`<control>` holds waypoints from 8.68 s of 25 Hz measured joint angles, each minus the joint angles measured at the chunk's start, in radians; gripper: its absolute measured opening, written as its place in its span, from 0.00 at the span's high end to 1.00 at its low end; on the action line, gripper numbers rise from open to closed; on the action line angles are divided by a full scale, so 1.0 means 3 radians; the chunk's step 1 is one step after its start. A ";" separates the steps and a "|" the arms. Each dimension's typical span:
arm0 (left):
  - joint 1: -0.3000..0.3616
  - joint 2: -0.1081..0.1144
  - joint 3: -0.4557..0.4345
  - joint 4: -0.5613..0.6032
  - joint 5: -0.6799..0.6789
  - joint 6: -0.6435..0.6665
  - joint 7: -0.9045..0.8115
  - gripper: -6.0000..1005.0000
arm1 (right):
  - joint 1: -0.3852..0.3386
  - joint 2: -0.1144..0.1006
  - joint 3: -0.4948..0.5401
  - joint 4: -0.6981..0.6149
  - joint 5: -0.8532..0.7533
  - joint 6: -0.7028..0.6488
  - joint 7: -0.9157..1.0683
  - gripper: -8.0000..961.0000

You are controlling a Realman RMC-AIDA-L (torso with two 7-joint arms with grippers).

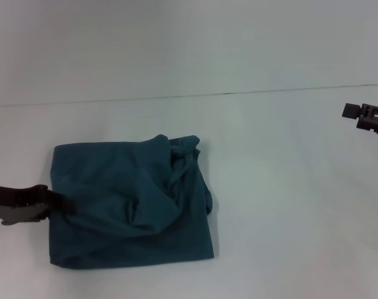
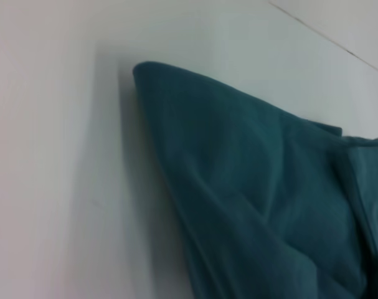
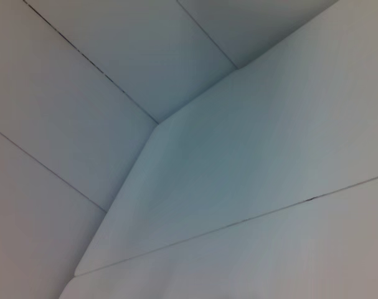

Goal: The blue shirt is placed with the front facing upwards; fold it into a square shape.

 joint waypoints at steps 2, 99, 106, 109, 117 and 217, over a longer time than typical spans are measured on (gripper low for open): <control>0.0003 -0.0001 0.0000 0.0024 0.0024 0.0035 0.0000 0.73 | 0.0002 -0.0002 0.0000 0.0000 0.0000 0.0000 0.0001 0.05; -0.0124 -0.0252 0.0191 -0.0717 -0.1267 -0.0305 0.0171 0.06 | 0.0000 -0.0010 0.0019 -0.0032 -0.0010 0.0108 -0.0141 0.05; -0.0162 -0.0368 0.0200 -0.0699 -0.1295 0.0190 0.0196 0.06 | -0.0037 -0.0015 0.0040 -0.0034 -0.0010 0.0108 -0.0140 0.05; -0.0136 -0.0366 0.0141 -0.0653 -0.1301 0.0226 0.0197 0.06 | -0.0046 -0.0015 0.0041 -0.0022 -0.0010 0.0108 -0.0139 0.05; -0.0081 -0.0331 -0.0006 -0.0721 -0.1287 -0.0207 0.0185 0.06 | -0.0051 -0.0013 0.0039 -0.0008 -0.0010 0.0136 -0.0131 0.05; 0.0345 -0.0278 -0.0823 -0.0732 -0.0901 0.0443 0.0616 0.07 | 0.0889 -0.0146 -0.0226 -0.0041 -0.1391 -0.0364 0.1074 0.05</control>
